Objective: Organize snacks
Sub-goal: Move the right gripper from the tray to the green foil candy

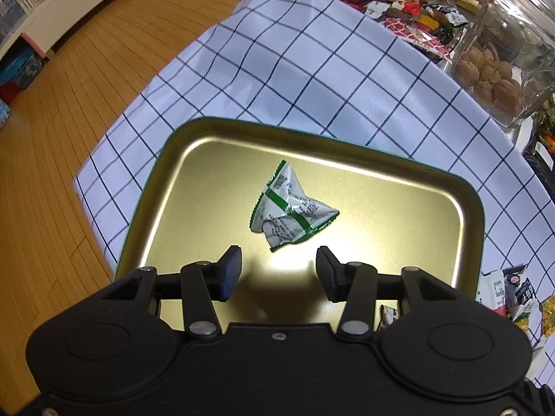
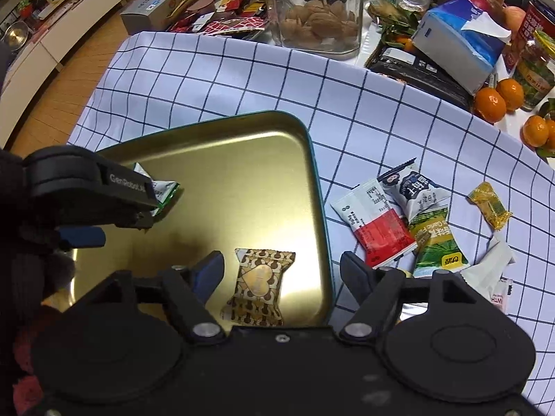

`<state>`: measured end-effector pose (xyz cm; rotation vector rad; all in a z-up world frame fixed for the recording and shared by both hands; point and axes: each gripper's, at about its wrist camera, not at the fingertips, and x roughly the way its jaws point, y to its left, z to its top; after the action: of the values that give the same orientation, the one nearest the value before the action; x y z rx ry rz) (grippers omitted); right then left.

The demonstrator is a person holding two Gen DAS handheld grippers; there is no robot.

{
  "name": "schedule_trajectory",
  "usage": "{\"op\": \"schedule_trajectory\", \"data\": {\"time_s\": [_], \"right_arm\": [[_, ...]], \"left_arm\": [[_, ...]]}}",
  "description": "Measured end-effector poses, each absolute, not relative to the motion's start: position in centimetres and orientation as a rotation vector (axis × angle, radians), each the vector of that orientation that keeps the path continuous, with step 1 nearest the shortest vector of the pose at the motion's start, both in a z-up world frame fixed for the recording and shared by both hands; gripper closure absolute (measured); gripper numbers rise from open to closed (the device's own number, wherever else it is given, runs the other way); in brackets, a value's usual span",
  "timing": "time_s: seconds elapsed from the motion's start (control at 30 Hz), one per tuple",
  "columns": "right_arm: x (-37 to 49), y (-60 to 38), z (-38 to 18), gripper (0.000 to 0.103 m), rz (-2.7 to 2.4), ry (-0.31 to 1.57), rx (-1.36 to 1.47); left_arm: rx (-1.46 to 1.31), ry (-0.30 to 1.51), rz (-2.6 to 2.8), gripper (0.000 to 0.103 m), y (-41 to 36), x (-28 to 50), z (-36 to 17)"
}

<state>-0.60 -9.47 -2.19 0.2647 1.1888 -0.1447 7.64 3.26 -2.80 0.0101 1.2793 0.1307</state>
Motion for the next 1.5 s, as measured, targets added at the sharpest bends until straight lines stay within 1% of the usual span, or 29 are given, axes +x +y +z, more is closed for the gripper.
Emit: {"op": "schedule_trajectory", "data": {"time_s": [0.23, 0.53, 0.77, 1.03, 1.3, 1.5], "right_arm": [[-1.3, -10.4, -1.7, 0.025, -0.206, 1.131, 0.270], [-2.6, -13.1, -1.5, 0.025, -0.301, 1.112, 0.300], [-4.5, -16.5, -2.4, 0.026, -0.339, 1.182, 0.404], [-8.1, -20.2, -2.1, 0.027, -0.404, 1.180, 0.408], [-12.7, -24.7, -3.2, 0.027, -0.477, 1.209, 0.495], [-15.6, -26.3, -3.5, 0.029, -0.510, 1.199, 0.563]], "left_arm": [[0.110, 1.204, 0.114, 0.047, 1.6, 7.1, -1.7], [0.132, 1.204, 0.018, 0.047, -1.0, 5.7, -1.4], [0.149, 1.251, -0.095, 0.047, -3.4, 4.0, -0.9], [0.223, 1.276, -0.235, 0.047, -6.6, 1.2, -0.6], [0.294, 1.319, -0.350, 0.047, -8.8, -1.7, -1.7], [0.313, 1.354, -0.409, 0.047, -9.8, -3.6, -2.5]]}}
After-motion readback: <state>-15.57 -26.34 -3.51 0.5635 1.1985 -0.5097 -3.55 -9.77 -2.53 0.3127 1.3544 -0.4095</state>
